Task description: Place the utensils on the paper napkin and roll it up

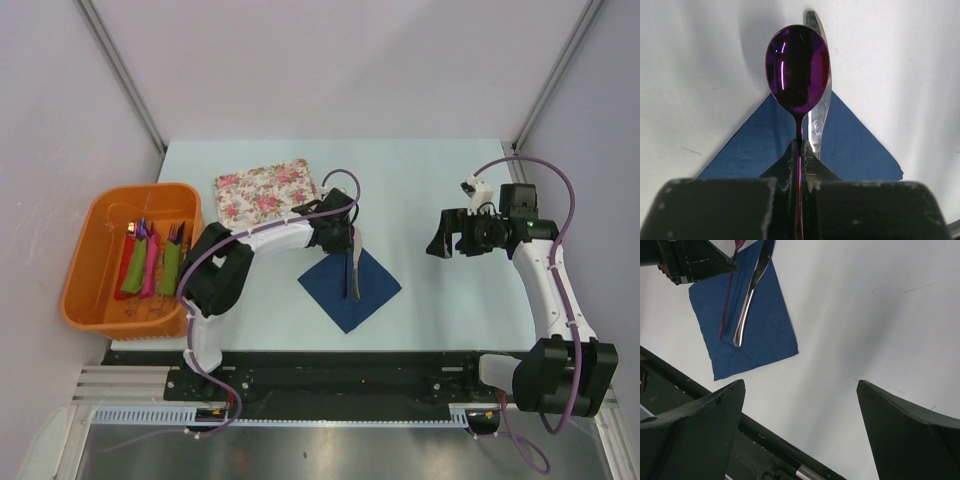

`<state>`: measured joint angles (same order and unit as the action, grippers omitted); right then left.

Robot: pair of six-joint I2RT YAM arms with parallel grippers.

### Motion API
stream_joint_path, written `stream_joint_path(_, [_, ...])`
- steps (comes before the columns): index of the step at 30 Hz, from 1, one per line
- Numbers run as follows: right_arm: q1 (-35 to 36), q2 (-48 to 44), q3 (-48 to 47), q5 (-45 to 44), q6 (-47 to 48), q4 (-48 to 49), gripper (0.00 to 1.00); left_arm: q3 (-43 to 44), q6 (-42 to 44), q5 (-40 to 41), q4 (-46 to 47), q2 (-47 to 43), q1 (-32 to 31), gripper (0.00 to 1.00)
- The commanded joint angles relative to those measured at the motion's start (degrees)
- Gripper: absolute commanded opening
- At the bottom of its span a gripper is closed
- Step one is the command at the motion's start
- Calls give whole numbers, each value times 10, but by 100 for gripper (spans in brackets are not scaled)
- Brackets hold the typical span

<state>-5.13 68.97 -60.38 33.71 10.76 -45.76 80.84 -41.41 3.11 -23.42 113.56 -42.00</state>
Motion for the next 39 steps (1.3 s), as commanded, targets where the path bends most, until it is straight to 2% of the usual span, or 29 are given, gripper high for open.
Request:
stream_joint_path(1, [-3, -4, 6, -1, 2, 11, 100, 25, 10, 16, 23, 13, -5, 0])
stream_joint_path(12, [-3, -5, 11, -2, 4, 14, 100, 43, 9, 20, 18, 42, -5, 2])
stream_joint_path(19, [-3, -6, 13, -1, 5, 12, 100, 57, 1, 16, 5, 52, -5, 13])
stream_joint_path(24, [-3, -9, 11, 2, 5, 10, 100, 65, -2, 23, -12, 52, -4, 26])
stream_joint_path(28, [-4, -10, 9, 7, 5, 10, 100, 68, 5, 5, -8, 25, -4, 30])
stream_joint_path(33, [-3, -5, -3, 33, 5, 8, 100, 46, 52, 22, 14, -89, -5, 44])
stream_joint_path(34, [-3, -4, -6, 39, 6, 7, 100, 40, 85, 26, 18, -110, -5, 47])
stream_joint_path(37, [3, 5, -14, 64, 6, 8, 99, -6, 162, 45, 32, -197, -5, 63])
stream_joint_path(39, [9, 10, -18, 81, 7, 12, 100, -52, 244, 51, 47, -243, -5, 80])
